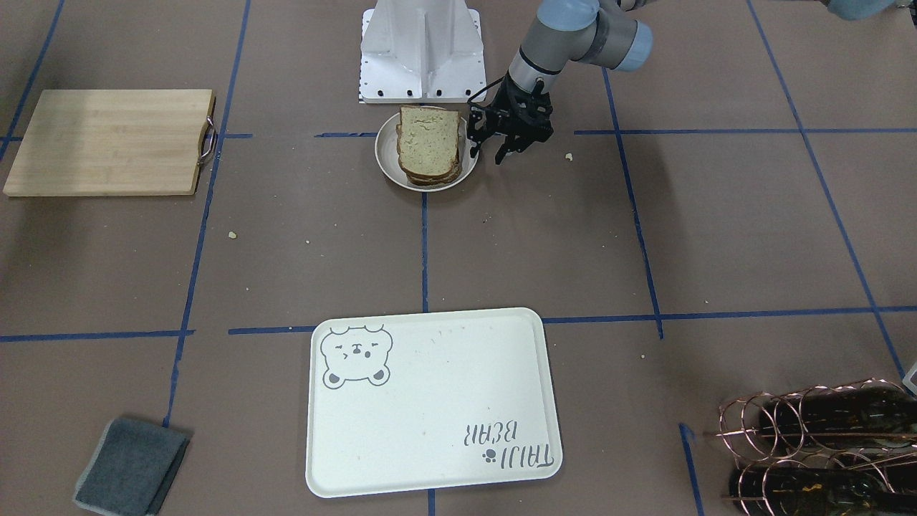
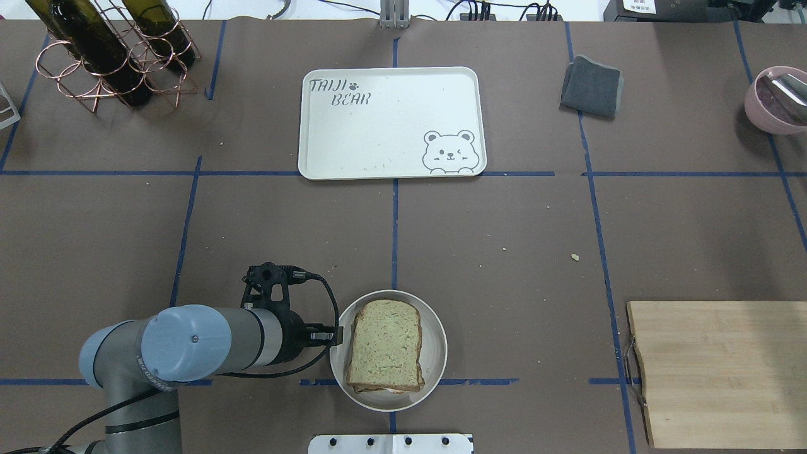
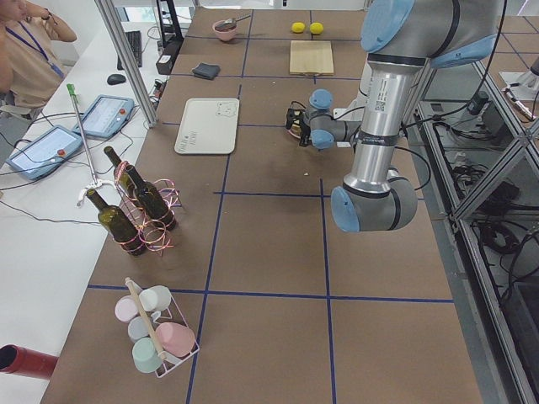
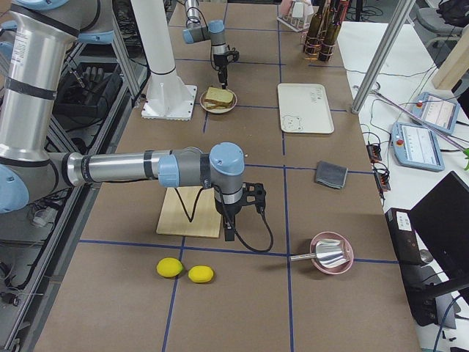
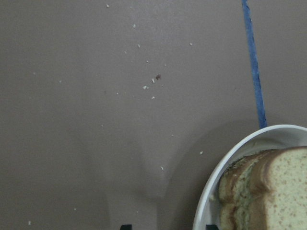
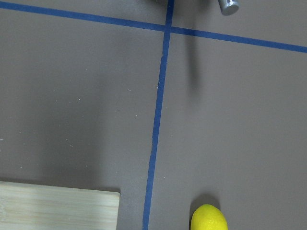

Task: Make sandwich and place on tray
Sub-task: 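Move the left gripper toward the white plate holding the sandwich, then grasp the rim of the white plate with the left gripper, then slide the plate with the left gripper onto the bear tray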

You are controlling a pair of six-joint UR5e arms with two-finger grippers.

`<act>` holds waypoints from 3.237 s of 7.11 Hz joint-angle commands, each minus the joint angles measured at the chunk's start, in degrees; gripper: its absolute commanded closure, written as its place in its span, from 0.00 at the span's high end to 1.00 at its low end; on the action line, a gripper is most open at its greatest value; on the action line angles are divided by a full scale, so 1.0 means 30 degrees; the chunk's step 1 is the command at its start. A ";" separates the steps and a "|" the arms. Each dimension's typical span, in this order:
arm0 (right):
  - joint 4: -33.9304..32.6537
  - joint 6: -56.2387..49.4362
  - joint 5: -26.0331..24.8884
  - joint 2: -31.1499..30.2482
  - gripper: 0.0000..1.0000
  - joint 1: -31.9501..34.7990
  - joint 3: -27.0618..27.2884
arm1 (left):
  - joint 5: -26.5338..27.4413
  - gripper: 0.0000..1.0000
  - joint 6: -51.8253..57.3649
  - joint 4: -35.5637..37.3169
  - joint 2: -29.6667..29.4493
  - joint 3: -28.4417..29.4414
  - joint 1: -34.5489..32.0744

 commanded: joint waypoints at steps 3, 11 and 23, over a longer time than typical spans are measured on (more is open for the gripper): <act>0.0028 0.0007 -0.0024 0.0023 1.00 0.0048 -0.0214 | -0.0007 0.29 -0.0067 -0.0031 -0.0446 0.0395 0.0536; 0.0028 0.0095 -0.0112 0.0140 1.00 0.0106 -0.0360 | -0.3836 0.00 0.0224 0.0231 -0.1406 0.0451 -0.3695; 0.0028 -0.0022 -0.0112 0.0053 1.00 0.0223 -0.0536 | -0.4841 1.00 0.6927 -0.3225 -1.2107 1.7506 -1.0097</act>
